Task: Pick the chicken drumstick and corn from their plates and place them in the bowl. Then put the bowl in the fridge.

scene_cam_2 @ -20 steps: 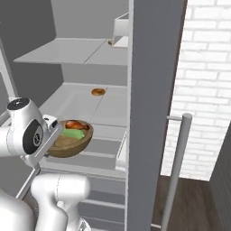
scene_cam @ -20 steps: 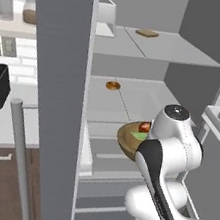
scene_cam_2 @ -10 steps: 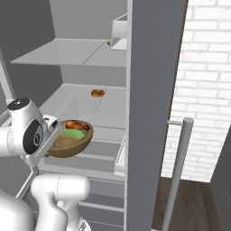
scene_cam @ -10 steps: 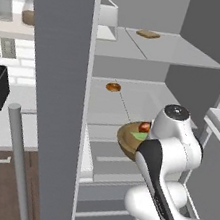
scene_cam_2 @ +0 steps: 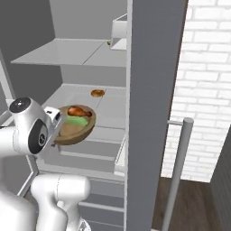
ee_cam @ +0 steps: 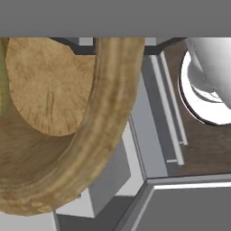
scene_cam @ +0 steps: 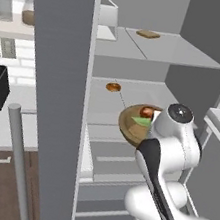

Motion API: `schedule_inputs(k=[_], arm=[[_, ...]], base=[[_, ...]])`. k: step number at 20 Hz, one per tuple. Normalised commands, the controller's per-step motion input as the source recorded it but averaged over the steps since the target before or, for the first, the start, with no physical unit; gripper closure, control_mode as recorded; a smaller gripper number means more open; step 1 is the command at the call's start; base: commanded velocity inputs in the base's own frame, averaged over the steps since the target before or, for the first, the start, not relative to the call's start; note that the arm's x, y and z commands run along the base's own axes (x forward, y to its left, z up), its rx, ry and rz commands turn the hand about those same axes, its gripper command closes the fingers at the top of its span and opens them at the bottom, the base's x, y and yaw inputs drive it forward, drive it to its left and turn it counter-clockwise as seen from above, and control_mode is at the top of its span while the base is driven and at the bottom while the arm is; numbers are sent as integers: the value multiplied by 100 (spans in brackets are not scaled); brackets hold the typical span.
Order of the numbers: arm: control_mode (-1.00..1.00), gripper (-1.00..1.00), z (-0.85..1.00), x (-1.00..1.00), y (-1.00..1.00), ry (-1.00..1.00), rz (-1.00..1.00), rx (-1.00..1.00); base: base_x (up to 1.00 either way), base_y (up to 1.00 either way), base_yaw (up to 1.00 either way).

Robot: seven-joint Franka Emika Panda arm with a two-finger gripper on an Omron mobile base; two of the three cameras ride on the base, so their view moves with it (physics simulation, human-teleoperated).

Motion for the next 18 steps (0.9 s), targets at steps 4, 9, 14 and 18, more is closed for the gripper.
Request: schedule_inputs(k=[4,9,14,18], arm=[[-100,100,0,98,-2,-18,6,0],[-100,100,0,100,-1,-2,2,1],[-100,100,0,100,-1,0,0,2],[-100,100,0,97,0,4,0,0]], base=[[0,0,0],[0,0,0],[0,0,0],[0,0,0]])
